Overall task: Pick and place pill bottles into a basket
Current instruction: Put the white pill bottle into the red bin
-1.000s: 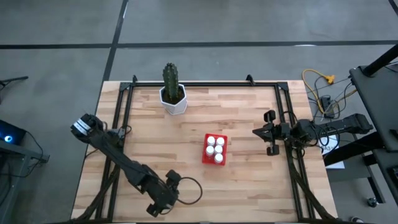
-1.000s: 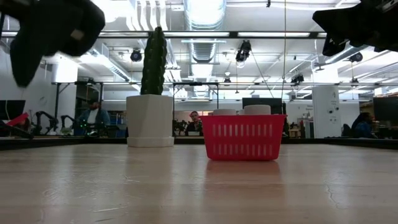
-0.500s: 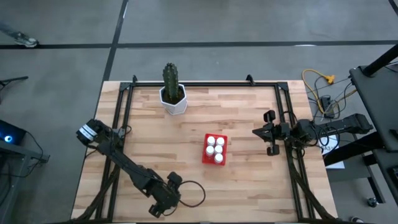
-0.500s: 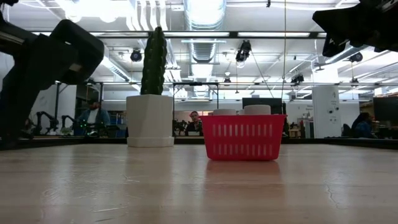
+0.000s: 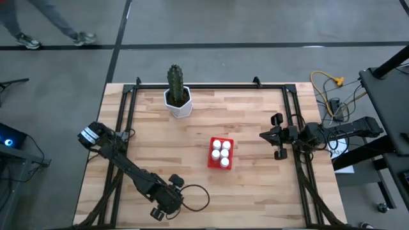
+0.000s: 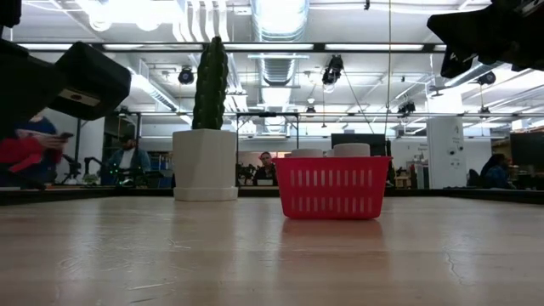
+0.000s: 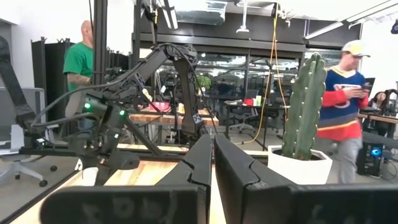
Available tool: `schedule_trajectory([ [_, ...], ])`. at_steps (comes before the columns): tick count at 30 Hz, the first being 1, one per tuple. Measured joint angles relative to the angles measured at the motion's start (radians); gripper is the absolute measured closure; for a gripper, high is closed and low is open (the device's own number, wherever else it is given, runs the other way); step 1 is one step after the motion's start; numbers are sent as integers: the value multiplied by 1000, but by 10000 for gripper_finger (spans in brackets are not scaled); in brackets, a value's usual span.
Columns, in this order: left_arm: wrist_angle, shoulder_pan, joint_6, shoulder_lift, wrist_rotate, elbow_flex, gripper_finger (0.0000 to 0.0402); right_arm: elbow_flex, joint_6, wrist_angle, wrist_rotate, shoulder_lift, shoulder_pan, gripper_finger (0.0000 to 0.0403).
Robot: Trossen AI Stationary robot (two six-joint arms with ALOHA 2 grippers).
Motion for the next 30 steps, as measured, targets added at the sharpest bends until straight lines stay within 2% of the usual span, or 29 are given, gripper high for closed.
schedule_trajectory([
  [13, -28, 23, 167, -2, 13, 74, 246, 0, 0, 0, 1, 0, 0, 394],
  [19, -128, 96, 236, -5, -28, 141, 246, 0, -1, 0, 1, 7, 0, 394],
  [30, -124, 255, 460, -5, -41, 244, 246, 0, -3, 0, 2, 13, 0, 394],
])
